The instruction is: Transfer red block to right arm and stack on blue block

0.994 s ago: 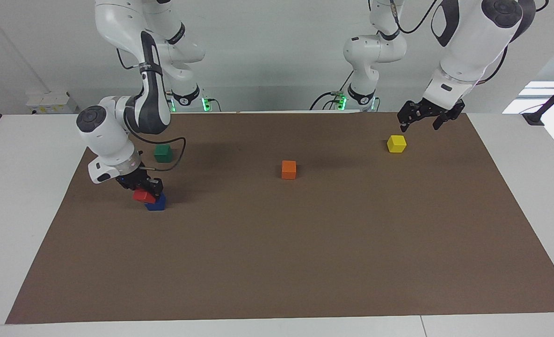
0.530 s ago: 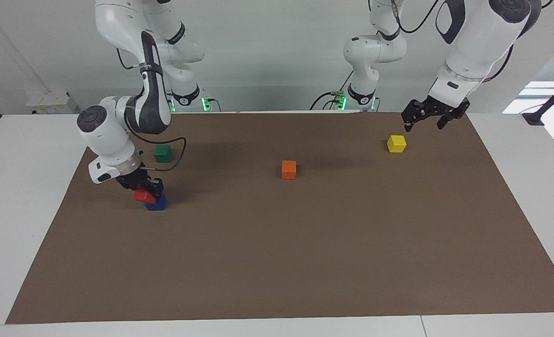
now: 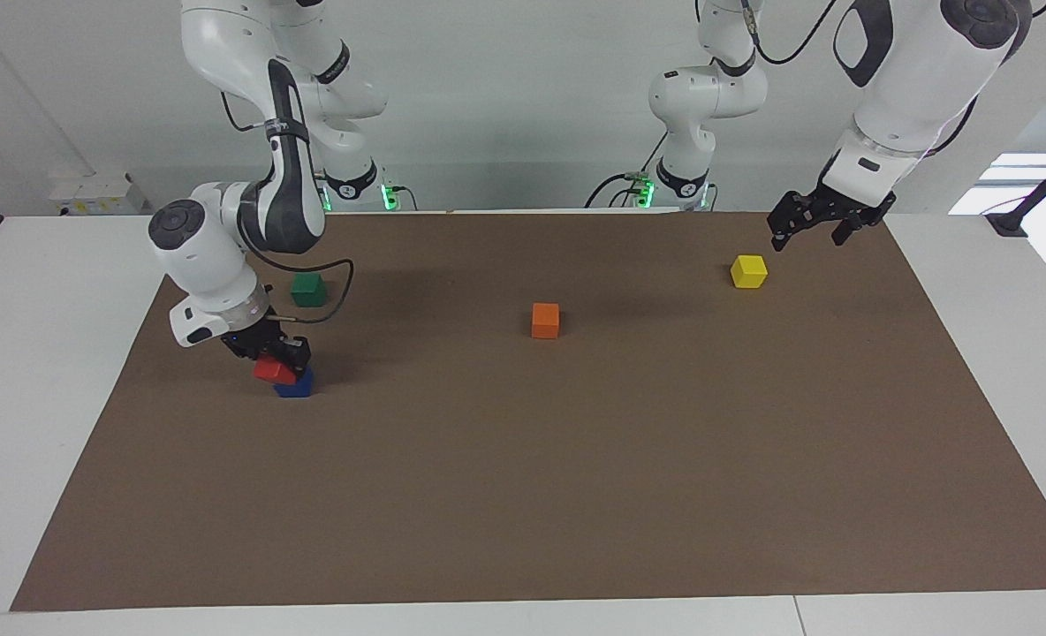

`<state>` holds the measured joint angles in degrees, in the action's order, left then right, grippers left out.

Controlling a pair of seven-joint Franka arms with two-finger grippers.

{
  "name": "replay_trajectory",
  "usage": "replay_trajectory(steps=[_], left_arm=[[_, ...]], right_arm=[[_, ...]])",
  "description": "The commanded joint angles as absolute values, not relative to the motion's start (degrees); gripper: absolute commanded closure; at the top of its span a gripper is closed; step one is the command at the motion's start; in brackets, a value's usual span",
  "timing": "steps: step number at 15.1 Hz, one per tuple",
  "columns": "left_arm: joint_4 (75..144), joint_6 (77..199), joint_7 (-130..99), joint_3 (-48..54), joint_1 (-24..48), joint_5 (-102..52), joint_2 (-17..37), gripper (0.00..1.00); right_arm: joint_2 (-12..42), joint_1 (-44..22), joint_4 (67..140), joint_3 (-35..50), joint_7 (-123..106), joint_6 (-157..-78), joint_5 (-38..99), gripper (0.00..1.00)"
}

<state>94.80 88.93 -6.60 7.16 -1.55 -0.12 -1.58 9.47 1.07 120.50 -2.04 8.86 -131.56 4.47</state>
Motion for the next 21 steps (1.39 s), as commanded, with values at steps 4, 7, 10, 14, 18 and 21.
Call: replay_trajectory(steps=[4, 7, 10, 14, 18, 21], left_arm=[[95.19, 89.12, -6.15, 7.03, -2.11, -0.88, -2.02, 0.0], [95.19, 89.12, -6.24, 7.03, -2.2, -0.88, -2.02, 0.0], [95.19, 89.21, -6.24, 7.03, -2.2, -0.88, -2.02, 0.0], [95.19, 89.12, -6.24, 7.03, -2.2, -0.88, -2.02, 0.0], [95.19, 89.21, -6.24, 7.03, -2.2, -0.88, -2.02, 0.0], [95.19, 89.12, -6.24, 7.03, -2.2, -0.88, -2.02, 0.0]], right_arm=[[9.05, 1.32, 121.73, -1.76, 8.17, -132.89, 2.99, 1.0], [9.14, 1.23, 121.73, -1.67, 8.35, -133.42, 2.99, 1.0], [9.23, 1.23, 121.73, -1.76, 8.35, -133.42, 2.99, 1.0], [9.32, 1.14, 121.82, -1.67, 8.26, -133.42, 2.9, 1.0], [9.93, 1.14, 121.82, -1.67, 8.26, -134.47, 2.99, 1.0], [9.84, 1.14, 121.99, -1.67, 8.26, -134.65, 2.99, 1.0]])
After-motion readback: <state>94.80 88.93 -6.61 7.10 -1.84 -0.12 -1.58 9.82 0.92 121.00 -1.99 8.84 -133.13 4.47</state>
